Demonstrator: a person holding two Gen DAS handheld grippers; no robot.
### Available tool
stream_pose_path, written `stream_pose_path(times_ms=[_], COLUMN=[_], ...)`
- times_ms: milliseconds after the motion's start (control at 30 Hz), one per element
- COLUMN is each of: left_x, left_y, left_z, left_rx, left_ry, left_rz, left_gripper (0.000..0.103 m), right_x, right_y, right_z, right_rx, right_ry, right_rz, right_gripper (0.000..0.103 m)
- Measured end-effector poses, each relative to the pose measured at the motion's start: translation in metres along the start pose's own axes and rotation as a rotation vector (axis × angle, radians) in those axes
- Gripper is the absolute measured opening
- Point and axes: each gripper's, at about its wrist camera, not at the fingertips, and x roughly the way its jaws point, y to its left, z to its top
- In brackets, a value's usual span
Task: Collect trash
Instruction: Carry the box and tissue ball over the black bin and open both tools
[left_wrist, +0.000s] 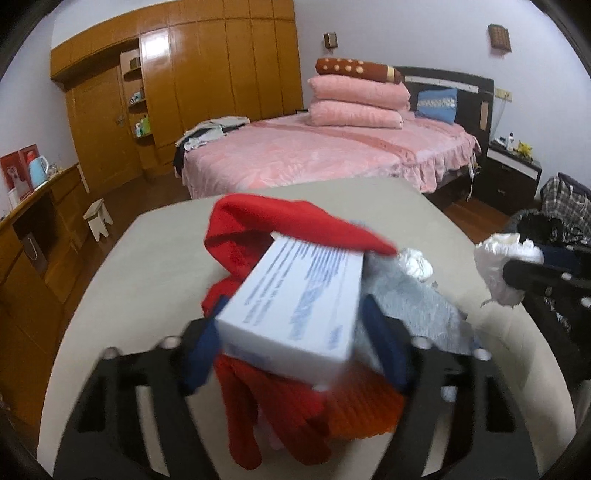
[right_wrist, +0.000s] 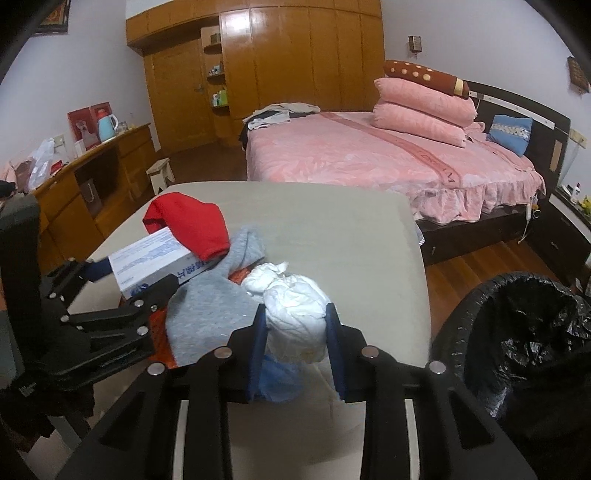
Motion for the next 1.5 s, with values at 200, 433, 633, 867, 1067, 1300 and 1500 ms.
stream_pose_path(times_ms=[200, 433, 633, 867, 1067, 1300, 1500], left_x=[-0.017, -0.042, -0.057, -0.076, -0.080, -0.074, -0.056], left_y=[-0.004, -0.014, -0.028, -0.061, -0.097, -0.151, -0.208], left_z=[0.004, 0.008, 0.009, 0.018, 0.027, 0.036, 0.041], left_rx=[-0.015, -0.070, -0.069, -0.042, -0.004, 0.039, 0.081], left_ry=[-0.050, -0.043, -0.054, -0.090, -0.108, -0.119, -0.107], left_rz=[0.013, -0.032, -0.058, -0.121, -0.188, -0.282, -0.367], left_gripper=[0.059, 0.058, 0.057, 0.057, 0.057, 0.057, 0.057], right_x=[-0.005, -0.021, -0.037, -0.060, -0.080, -0.103, -0.116], right_y=[-0.001, -0.007, -0.022, -0.053, -0.093, -0.139, -0.185], right_z=[0.000, 0.003, 0.000, -0.002, -0.011, -0.025, -0.040], right_rx=[0.002, 0.019, 0.043, 0.082, 0.138, 0.177, 0.227], right_ry=[-0.008, -0.037, -0.048, -0.070, -0.079, -0.080, -0.067], right_rz=[-0.004, -0.018, -0.047, -0.103, -0.178, -0.284, -0.373], right_gripper=[0.030, 0.030, 0.030, 0.030, 0.030, 0.030, 0.030])
